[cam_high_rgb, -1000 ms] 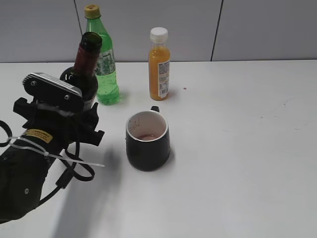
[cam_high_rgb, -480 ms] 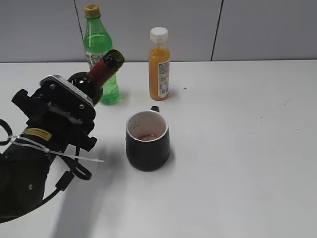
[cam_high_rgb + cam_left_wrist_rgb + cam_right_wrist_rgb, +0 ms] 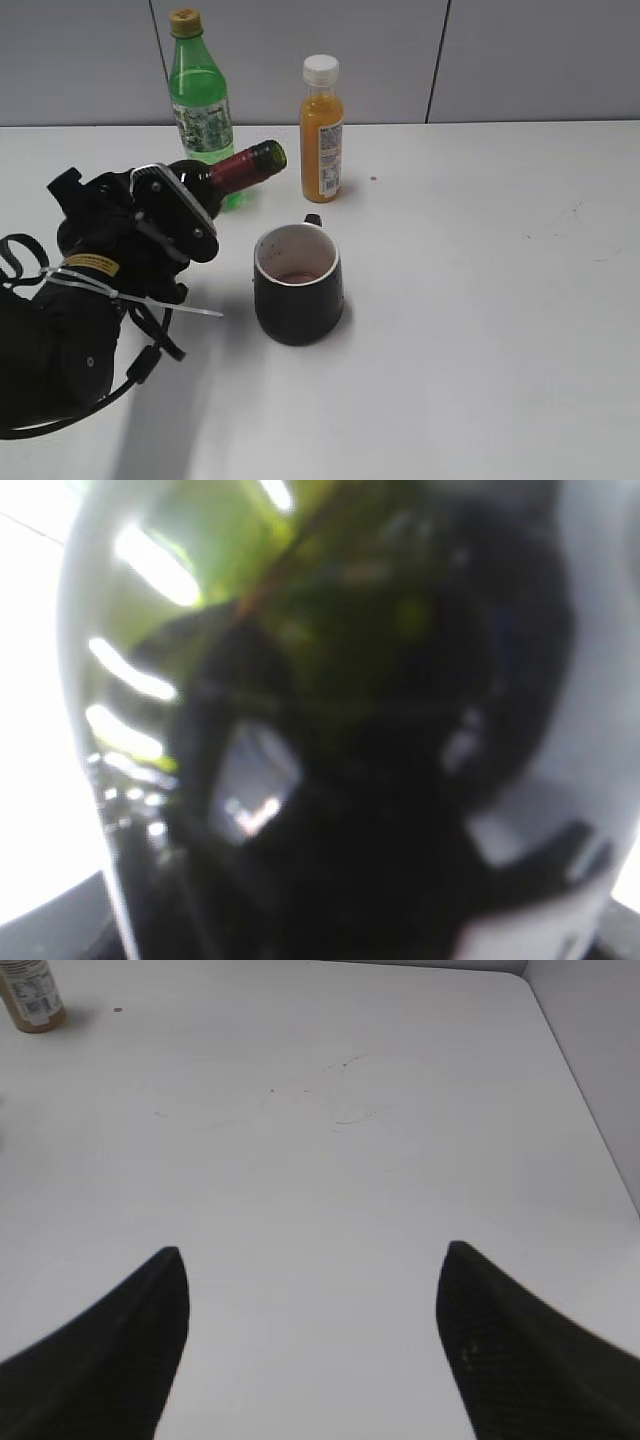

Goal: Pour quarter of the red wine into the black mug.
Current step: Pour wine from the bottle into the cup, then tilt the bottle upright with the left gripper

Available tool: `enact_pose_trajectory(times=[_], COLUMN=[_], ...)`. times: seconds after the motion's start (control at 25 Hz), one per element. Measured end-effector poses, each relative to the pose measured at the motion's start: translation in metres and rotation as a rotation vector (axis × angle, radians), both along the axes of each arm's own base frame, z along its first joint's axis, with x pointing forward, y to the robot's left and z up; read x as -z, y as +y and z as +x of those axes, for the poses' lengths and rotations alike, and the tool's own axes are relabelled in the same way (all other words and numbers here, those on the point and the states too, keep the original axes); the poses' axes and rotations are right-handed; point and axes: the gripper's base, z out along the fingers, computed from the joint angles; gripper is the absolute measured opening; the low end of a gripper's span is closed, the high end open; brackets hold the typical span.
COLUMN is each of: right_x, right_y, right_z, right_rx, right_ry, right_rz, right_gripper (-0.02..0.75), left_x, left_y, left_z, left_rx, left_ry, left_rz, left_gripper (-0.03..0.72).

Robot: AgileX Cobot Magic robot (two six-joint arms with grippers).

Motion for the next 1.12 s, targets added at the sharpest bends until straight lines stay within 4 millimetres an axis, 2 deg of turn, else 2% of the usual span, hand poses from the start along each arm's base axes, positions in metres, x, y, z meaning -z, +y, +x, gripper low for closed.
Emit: enact_pose_trajectory(times=[0.48,1.12], right_x=[0.0,0.0], right_y=[0.0,0.0], right_z=[0.0,0.0], right_rx=[0.0,0.0], right_ry=[0.0,0.0], right_rz=[0.0,0.0], right_gripper=[0.587,0.587], left_x=[0.003,0.003], left_y=[0.011,0.011], left_z=[0.006,0.006], left_rx=[-0.007,0.055], left_ry=[0.035,0.067], left_rz=[0.183,0.422], left_gripper=[0.545,0.545])
